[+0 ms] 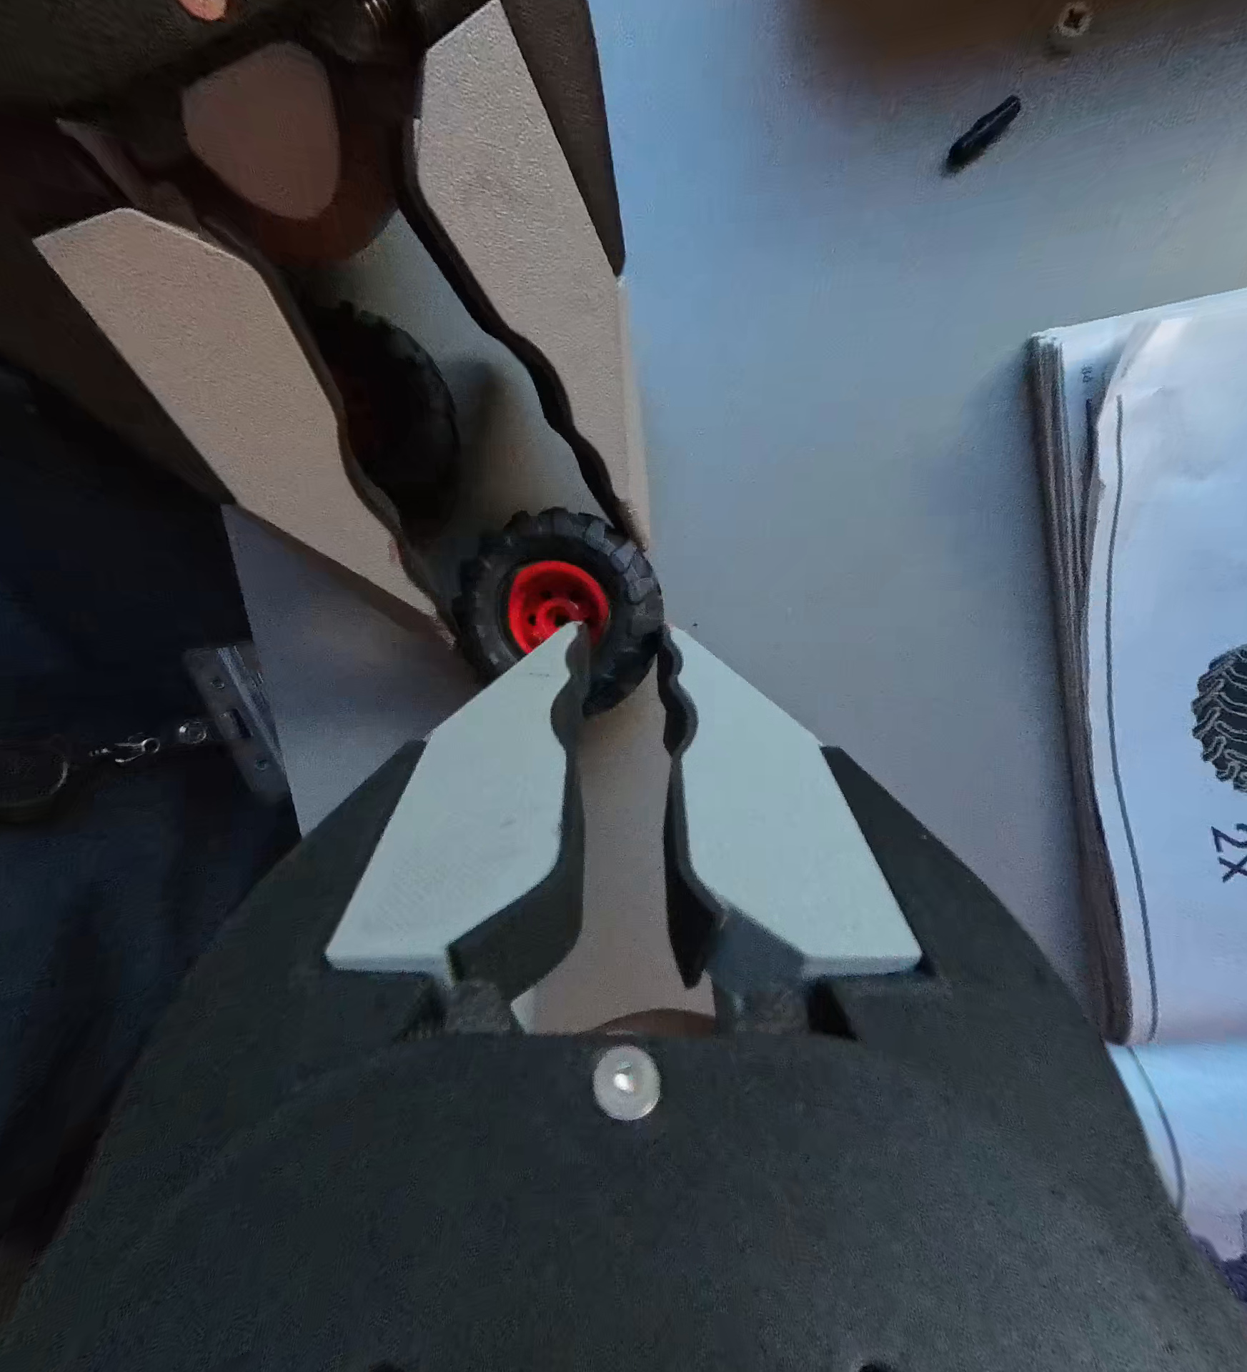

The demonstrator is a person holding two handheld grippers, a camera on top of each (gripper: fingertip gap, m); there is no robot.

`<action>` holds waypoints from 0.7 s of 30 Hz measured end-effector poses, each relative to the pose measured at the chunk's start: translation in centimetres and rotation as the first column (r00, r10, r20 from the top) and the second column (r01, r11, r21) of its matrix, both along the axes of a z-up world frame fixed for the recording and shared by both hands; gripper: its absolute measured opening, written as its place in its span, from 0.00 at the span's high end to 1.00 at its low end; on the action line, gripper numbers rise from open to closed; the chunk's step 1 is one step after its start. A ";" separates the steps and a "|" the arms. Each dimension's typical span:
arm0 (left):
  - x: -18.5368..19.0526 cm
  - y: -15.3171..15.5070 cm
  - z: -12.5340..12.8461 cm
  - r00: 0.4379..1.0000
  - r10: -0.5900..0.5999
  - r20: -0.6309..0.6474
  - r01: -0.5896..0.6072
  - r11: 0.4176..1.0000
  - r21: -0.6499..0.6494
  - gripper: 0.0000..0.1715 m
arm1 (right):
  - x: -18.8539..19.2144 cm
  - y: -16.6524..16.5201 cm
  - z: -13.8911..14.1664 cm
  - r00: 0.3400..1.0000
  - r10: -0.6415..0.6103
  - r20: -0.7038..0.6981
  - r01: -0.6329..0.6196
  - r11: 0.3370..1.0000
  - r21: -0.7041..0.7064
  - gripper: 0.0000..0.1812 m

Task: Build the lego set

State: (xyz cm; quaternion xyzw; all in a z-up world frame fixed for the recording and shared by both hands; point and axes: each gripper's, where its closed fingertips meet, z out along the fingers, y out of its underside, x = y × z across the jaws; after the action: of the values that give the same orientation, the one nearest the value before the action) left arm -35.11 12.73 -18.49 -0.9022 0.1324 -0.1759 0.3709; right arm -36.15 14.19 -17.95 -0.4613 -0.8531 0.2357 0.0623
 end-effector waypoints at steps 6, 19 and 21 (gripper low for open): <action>0.2 -0.2 0.0 0.999 -0.045 -0.018 0.045 0.999 0.000 0.71 | 0.2 -0.2 0.0 0.999 0.048 -0.013 -0.048 0.997 0.055 0.94; -0.2 -0.2 0.1 0.999 -0.045 -0.011 0.045 0.999 0.028 0.71 | -1.7 0.3 2.4 0.909 -0.411 0.073 0.304 0.532 -0.790 1.00; -0.2 -0.1 0.0 0.999 -0.040 -0.009 0.040 0.999 0.019 0.71 | -2.4 1.1 4.4 0.889 -0.456 0.032 0.271 0.471 -0.840 1.00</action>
State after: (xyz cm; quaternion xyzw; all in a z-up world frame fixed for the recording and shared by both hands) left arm -35.31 12.63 -18.50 -0.8965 0.1537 -0.1780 0.3755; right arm -38.51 15.26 -13.56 -0.5807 -0.5117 0.6325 -0.0284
